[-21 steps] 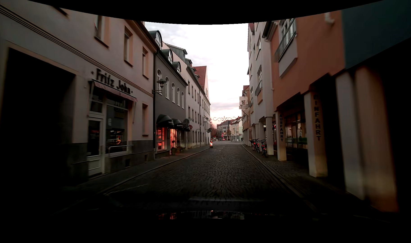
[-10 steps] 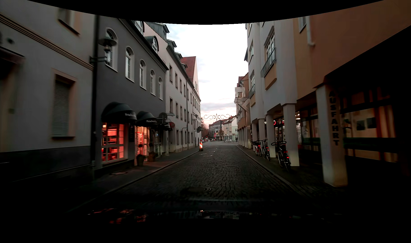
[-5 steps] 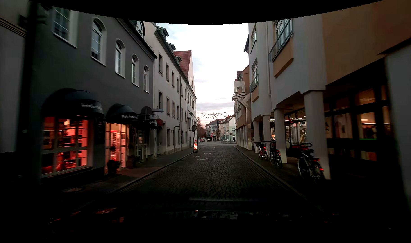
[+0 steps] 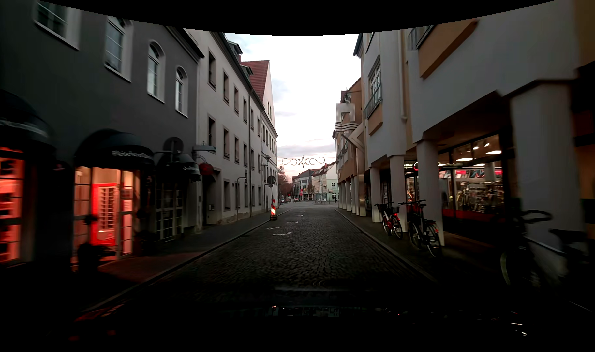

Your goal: Follow the waypoints while adhering to traffic rules and regulations

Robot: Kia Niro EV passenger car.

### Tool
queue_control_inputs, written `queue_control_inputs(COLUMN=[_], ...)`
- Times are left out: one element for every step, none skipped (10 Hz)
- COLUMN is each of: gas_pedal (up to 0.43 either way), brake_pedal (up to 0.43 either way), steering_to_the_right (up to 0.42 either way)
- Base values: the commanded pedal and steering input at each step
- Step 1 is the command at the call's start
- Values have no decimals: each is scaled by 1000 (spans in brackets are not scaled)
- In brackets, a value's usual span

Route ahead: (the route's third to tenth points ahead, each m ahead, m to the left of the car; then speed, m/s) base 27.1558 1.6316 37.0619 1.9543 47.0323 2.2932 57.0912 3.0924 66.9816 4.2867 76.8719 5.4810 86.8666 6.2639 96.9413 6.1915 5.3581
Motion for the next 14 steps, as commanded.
queue_control_inputs(gas_pedal=[59,59,59,59,59,59,59,59,59,59,59,59,59,59], brake_pedal=[0,0,0,0,0,0,0,0,0,0,0,0,0,0], steering_to_the_right=[21,20,19,19,17,14,10,9,9,7,8,8,8,6])
